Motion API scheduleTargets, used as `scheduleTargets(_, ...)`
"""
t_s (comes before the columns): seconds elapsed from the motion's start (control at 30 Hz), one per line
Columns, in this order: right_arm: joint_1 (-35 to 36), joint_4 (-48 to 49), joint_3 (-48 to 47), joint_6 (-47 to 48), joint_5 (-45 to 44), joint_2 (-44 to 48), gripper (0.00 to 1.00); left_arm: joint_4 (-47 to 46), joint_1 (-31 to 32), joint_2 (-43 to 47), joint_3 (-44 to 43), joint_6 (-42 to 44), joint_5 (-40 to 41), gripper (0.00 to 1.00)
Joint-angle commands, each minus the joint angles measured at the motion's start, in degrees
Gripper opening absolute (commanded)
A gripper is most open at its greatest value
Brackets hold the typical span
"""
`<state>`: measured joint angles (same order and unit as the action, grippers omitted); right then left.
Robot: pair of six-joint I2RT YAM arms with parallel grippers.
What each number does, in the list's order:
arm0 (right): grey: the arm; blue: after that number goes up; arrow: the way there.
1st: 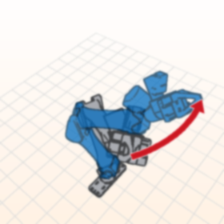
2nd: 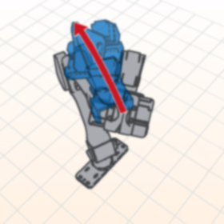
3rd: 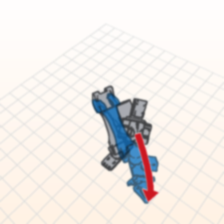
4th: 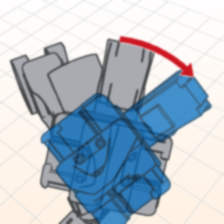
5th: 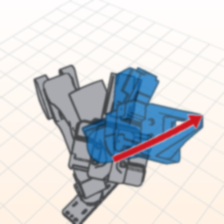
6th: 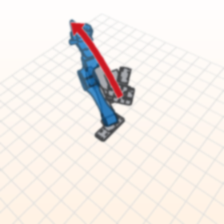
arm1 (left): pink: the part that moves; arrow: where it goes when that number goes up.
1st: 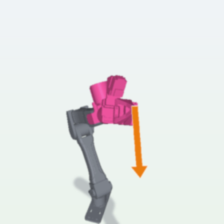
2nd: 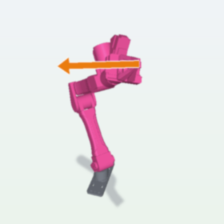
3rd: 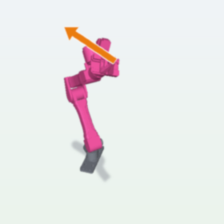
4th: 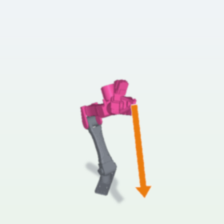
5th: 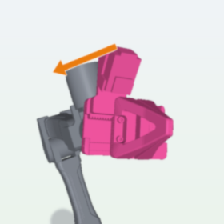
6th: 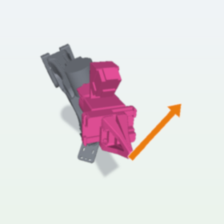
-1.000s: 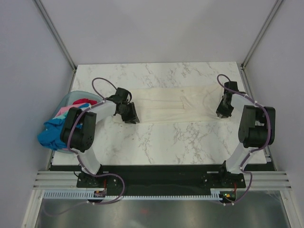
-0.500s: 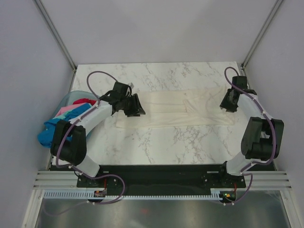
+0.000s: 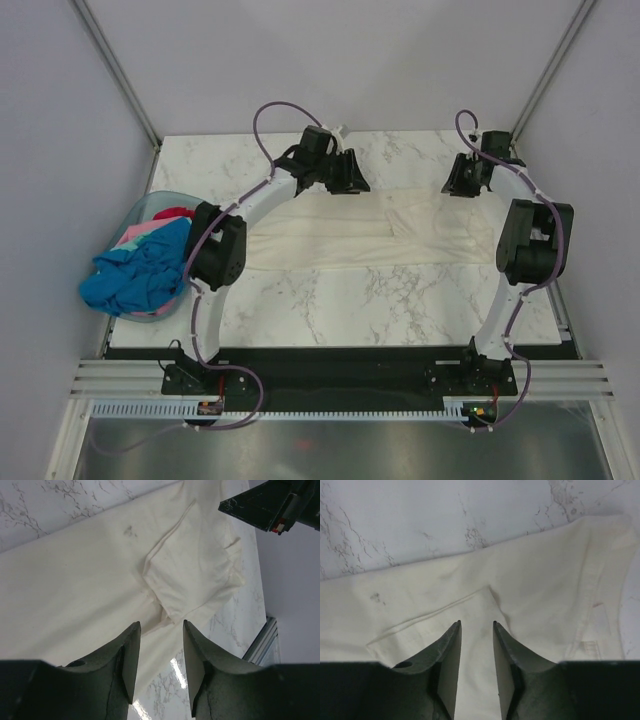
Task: Fold and stack the t-shirts
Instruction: Fold the tshirt
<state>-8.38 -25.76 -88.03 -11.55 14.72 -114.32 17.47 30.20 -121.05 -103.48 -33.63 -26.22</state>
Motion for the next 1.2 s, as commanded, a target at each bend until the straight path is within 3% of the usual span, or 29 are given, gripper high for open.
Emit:
scheduleTargets(0.0,-0.2,-0.3,-5.0,5.7,5.7,-2.9,0.37,-0.1,1.3,-5.3,-5.9,1.2,-1.2,0.47)
scheduleTargets(0.07,-0.2,-0.7,-6.7,7.3,6.6,-4.8,0.33,-0.3,1.8,-8.9,-8.7,1.3,-1.2,0.48)
scheduleTargets(0.23,-0.2,-1.6,-6.7,11.0,7.4,-6.3,0.44,-1.0,2.6,-15.3,-13.9,1.3,-1.8,0.48)
scheduleTargets(0.43,-0.5,-1.8,-6.9,14.4,5.6,-7.3,0.48,-3.2,3.1,-21.5,-18.9,-1.0,-3.3,0.49)
scheduleTargets(0.6,-0.7,-2.3,-8.2,16.6,8.2,-9.2,0.41,-4.9,4.1,-24.2,-20.8,-1.4,-3.8,0.51)
scheduleTargets(1.17,-0.7,-2.4,-10.2,17.4,11.2,-12.7,0.38,-5.8,5.8,-27.6,-21.3,-2.5,-5.0,0.49)
